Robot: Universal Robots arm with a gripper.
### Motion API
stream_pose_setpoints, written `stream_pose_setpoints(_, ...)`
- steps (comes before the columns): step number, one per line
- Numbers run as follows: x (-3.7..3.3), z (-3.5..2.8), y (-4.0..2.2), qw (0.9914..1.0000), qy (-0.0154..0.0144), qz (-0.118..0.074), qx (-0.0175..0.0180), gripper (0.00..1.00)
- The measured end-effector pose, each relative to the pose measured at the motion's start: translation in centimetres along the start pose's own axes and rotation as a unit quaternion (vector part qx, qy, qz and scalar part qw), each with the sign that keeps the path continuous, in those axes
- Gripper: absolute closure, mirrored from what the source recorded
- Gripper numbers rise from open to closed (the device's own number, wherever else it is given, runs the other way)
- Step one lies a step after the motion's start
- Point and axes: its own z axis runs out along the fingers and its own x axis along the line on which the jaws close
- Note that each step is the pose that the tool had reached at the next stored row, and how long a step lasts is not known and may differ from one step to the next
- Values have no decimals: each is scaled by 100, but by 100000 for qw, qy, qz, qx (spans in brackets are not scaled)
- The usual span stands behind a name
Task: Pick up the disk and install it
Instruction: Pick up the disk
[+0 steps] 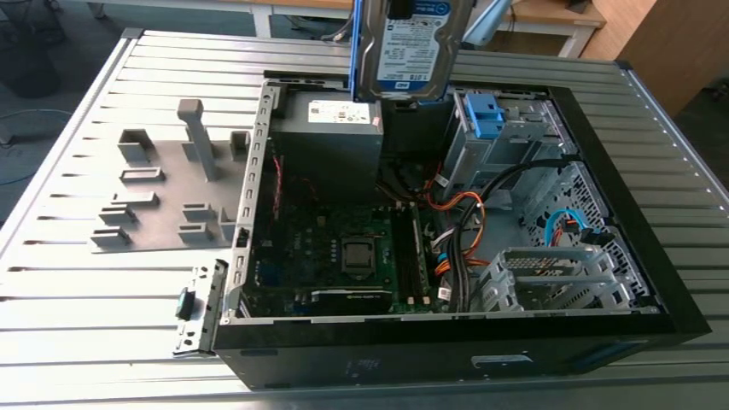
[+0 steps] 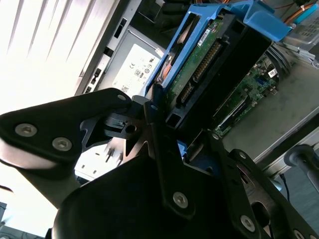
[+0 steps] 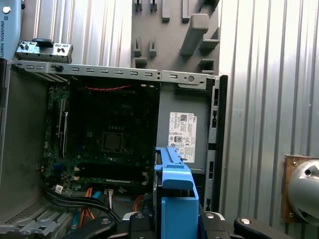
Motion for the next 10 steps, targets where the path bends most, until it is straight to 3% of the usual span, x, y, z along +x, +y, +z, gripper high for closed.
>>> stream_pose_setpoints(10,52,-1,1,100000,2,3,0,63)
